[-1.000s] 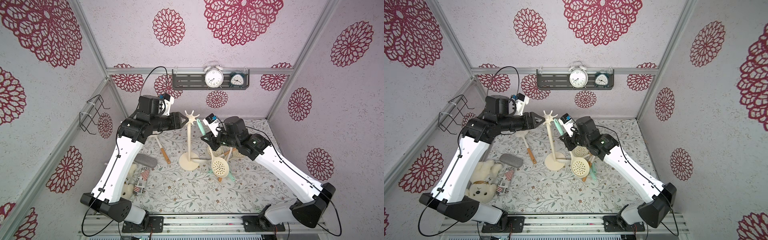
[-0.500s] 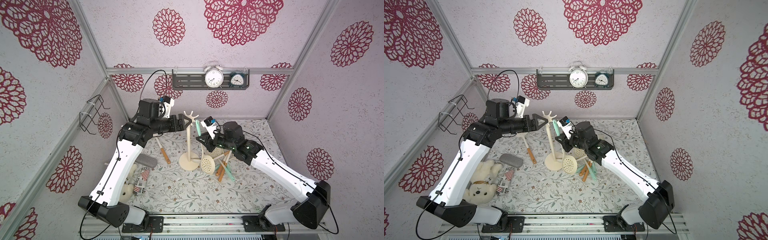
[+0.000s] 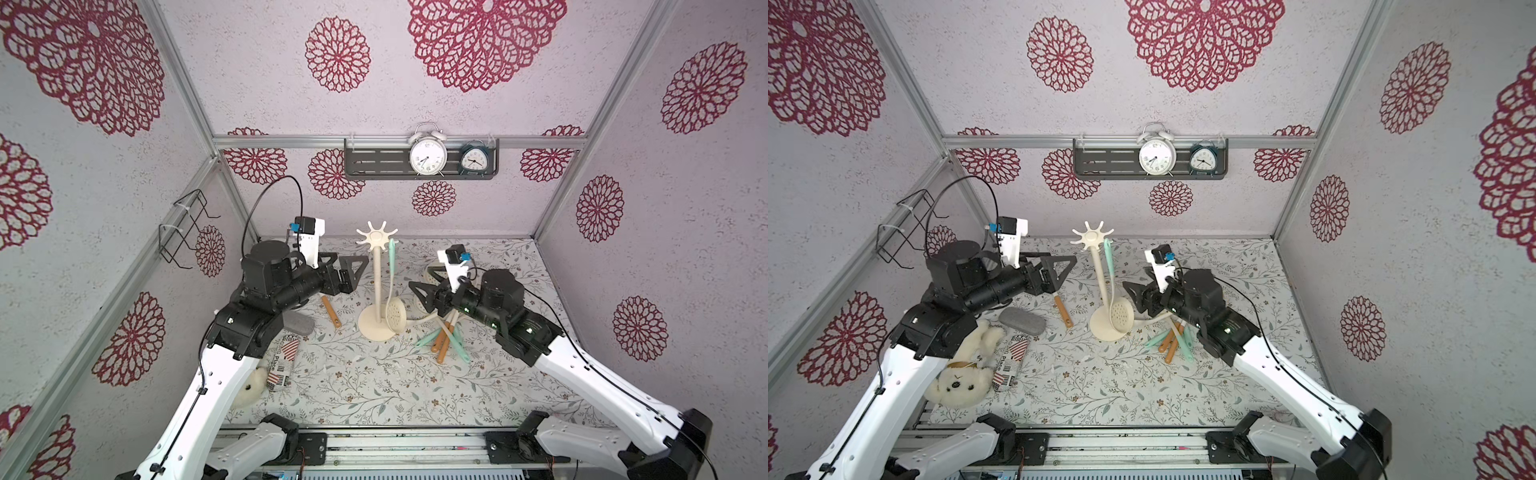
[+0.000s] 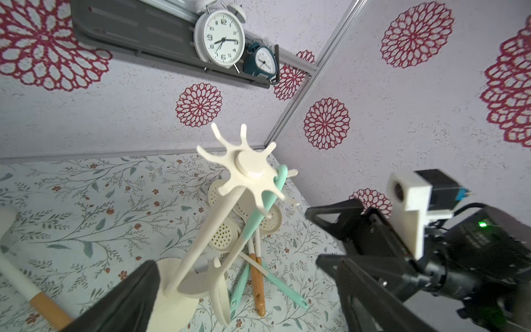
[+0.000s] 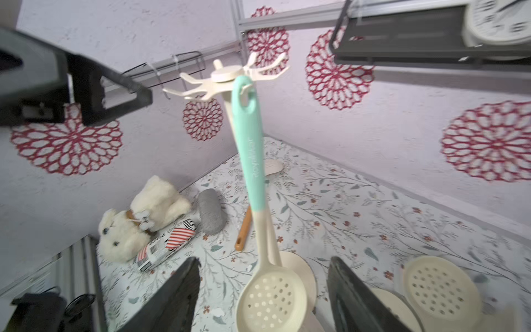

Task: Hang the skimmer on the kitchen utensil rack
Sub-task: Hang the skimmer on the rack, then pick up the skimmer from the center of the board.

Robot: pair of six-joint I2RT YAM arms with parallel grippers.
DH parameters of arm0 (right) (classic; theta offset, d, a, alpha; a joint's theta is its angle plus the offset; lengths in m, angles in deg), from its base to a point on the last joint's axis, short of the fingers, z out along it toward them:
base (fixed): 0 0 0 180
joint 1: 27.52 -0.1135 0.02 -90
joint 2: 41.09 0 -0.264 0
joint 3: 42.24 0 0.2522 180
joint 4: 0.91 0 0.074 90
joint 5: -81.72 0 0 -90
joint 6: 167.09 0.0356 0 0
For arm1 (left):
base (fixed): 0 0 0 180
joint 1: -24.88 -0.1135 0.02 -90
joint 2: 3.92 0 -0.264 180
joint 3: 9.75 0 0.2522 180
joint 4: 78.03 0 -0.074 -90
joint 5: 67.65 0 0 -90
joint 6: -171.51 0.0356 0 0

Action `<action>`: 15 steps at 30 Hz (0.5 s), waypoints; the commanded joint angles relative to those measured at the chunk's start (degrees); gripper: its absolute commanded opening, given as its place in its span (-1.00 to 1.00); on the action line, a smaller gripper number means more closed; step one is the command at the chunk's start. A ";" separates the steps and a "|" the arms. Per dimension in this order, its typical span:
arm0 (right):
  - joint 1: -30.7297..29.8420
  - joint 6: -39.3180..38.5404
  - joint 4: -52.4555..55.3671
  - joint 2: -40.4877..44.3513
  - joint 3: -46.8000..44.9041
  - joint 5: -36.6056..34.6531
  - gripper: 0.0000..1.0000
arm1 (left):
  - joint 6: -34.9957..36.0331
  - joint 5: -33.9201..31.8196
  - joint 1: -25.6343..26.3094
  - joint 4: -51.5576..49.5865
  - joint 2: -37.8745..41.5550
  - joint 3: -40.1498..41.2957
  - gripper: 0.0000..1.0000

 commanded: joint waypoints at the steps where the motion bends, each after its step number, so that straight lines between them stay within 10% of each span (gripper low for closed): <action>1: 0.51 9.51 2.51 4.84 -5.12 -16.45 0.42 | 1.92 -12.39 5.34 3.23 3.39 7.26 1.00; 7: 4.81 19.43 14.71 9.29 -12.80 -19.39 0.30 | -3.85 -21.50 13.61 7.73 8.86 21.34 1.00; 15: 17.78 23.29 15.65 4.49 -20.62 3.90 0.19 | -11.56 -26.30 23.11 18.69 8.64 34.32 0.99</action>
